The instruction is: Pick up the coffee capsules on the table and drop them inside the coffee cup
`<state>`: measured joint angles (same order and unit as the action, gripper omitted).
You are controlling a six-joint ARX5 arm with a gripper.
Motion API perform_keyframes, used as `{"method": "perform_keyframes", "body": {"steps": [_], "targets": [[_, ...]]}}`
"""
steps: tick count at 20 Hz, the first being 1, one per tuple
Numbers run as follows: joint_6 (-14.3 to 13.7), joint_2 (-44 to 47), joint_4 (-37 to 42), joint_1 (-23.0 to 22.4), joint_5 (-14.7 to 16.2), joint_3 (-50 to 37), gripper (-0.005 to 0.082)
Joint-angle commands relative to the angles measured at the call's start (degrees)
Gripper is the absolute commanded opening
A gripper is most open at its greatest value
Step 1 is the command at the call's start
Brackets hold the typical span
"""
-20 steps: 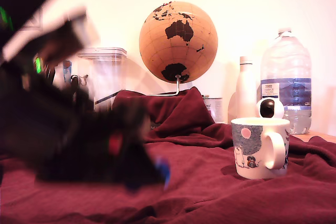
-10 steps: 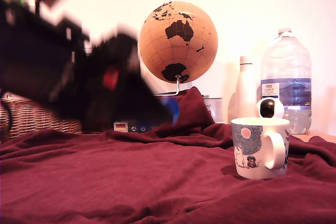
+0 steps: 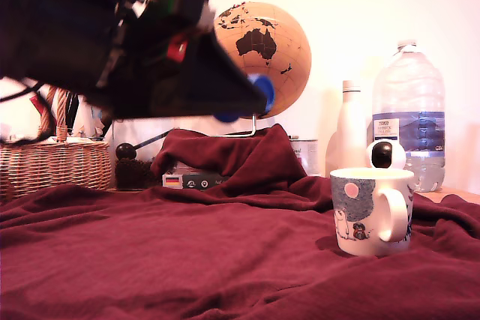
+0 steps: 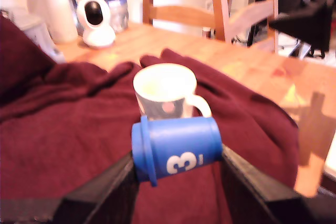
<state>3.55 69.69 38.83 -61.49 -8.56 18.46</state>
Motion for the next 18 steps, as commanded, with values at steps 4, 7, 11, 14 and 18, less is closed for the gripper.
{"method": "perform_keyframes", "body": {"steps": [4,7,11,14,18], "targets": [[-0.61,-0.37,0.68,0.26,0.83,0.33,0.032],[-0.61,-0.33,2.1,0.44,1.27,0.33,0.032],[-0.79,0.17,5.51,2.32,3.61,0.44,0.032],[-1.01,1.44,6.67,4.48,5.51,0.9,0.032],[-1.53,4.28,6.64,6.23,9.05,3.72,0.032]]}}
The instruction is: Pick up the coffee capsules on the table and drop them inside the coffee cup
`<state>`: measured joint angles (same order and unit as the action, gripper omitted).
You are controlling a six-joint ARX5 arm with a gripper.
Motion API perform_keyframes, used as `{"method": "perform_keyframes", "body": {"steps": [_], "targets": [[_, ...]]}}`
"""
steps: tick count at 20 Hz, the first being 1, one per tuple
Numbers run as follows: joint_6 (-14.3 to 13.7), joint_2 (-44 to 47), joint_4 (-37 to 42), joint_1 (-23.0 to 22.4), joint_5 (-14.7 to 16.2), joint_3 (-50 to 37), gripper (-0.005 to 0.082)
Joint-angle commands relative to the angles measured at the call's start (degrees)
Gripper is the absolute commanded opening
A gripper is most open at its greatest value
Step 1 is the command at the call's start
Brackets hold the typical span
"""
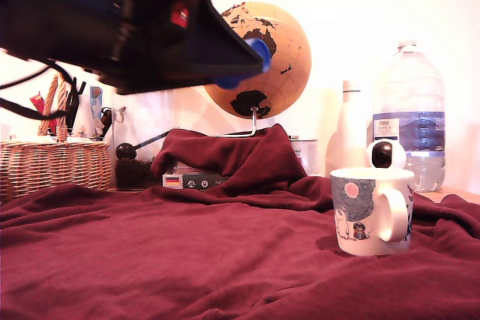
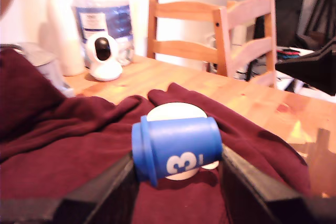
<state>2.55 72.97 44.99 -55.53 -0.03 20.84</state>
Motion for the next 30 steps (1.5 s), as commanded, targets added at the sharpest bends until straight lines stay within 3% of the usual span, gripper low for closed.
{"method": "perform_keyframes", "body": {"steps": [1,4,13,25,30], "targets": [[-1.29,1.99,0.48,0.5,1.55,2.32,0.032],[-2.62,6.27,0.46,1.05,3.74,5.9,0.032],[-3.02,19.5,-2.49,1.99,8.31,19.23,0.032],[-3.02,29.14,-26.69,4.85,15.21,39.8,0.032],[-3.06,33.88,-38.64,4.92,16.11,48.57,0.032]]}}
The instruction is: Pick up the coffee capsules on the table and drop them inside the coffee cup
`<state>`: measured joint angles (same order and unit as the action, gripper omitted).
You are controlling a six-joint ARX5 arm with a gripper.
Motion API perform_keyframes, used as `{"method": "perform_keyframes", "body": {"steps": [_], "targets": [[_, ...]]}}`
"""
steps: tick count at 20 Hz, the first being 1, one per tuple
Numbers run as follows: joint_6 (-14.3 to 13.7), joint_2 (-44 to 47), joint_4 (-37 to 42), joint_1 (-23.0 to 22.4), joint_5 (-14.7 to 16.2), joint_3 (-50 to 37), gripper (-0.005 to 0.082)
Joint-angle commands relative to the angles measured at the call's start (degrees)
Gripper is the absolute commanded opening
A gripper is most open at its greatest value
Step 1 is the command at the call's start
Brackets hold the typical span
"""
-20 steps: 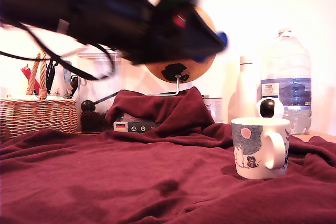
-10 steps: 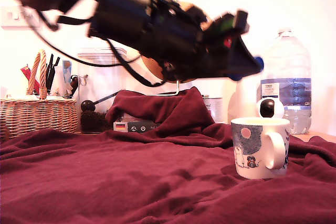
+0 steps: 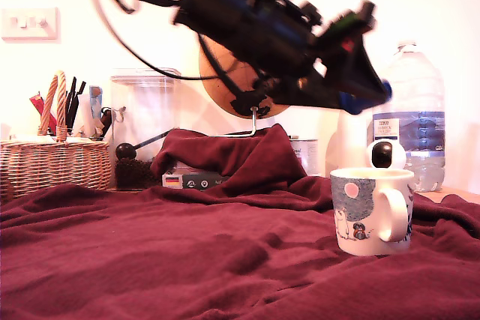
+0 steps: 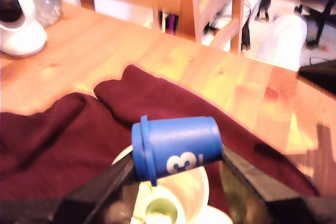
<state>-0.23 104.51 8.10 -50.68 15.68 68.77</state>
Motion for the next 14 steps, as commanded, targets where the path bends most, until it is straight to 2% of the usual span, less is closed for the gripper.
{"method": "perform_keyframes", "body": {"steps": [1,4,5,8,14], "targets": [[-0.28,3.54,-4.28,0.07,0.37,2.49,0.032],[-0.48,6.82,-11.04,0.07,0.35,7.52,0.032],[-1.42,7.58,-12.87,0.07,0.13,8.92,0.032],[-1.99,8.37,-17.18,0.07,-1.44,11.78,0.032],[-1.99,8.41,-18.45,0.33,-2.03,12.15,0.032]]}}
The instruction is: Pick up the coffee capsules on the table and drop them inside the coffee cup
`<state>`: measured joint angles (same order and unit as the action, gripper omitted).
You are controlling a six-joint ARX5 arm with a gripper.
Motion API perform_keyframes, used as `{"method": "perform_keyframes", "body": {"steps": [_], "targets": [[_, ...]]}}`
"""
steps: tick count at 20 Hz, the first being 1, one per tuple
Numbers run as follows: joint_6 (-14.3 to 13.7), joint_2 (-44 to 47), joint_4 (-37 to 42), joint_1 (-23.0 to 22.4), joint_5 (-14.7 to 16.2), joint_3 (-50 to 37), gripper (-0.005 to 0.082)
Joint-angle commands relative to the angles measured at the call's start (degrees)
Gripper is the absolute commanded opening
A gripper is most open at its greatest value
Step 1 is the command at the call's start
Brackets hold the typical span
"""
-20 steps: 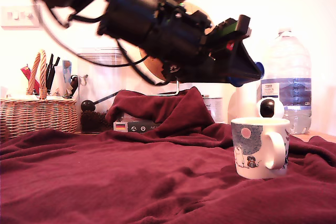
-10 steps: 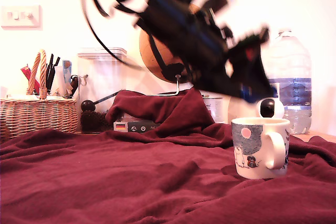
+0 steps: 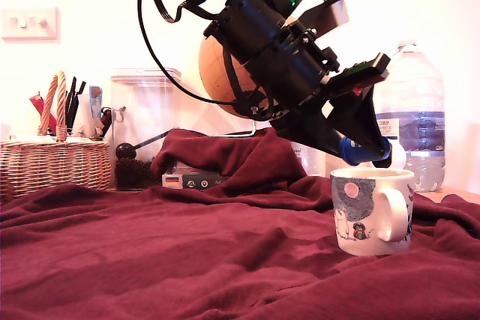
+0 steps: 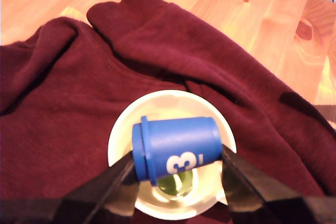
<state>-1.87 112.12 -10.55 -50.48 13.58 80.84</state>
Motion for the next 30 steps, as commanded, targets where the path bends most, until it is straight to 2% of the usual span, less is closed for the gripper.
{"method": "perform_keyframes", "body": {"steps": [1,13,14,15,16,17,28,30], "targets": [[-0.33,0.81,0.15,0.11,0.09,0.09,0.032],[-0.11,0.81,0.52,0.11,0.09,0.07,0.0337],[-0.11,0.81,0.85,0.11,0.11,0.09,0.0426],[0.0,0.81,1.18,0.11,-0.04,0.09,0.0572],[1.03,0.81,1.14,0.11,-1.16,0.09,0.0659],[1.03,0.81,1.05,0.11,-1.16,0.09,0.0693],[0.96,0.68,1.01,0.11,-0.96,0.11,0.0691],[0.96,0.35,-0.35,0.11,-0.96,0.74,0.066]]}}
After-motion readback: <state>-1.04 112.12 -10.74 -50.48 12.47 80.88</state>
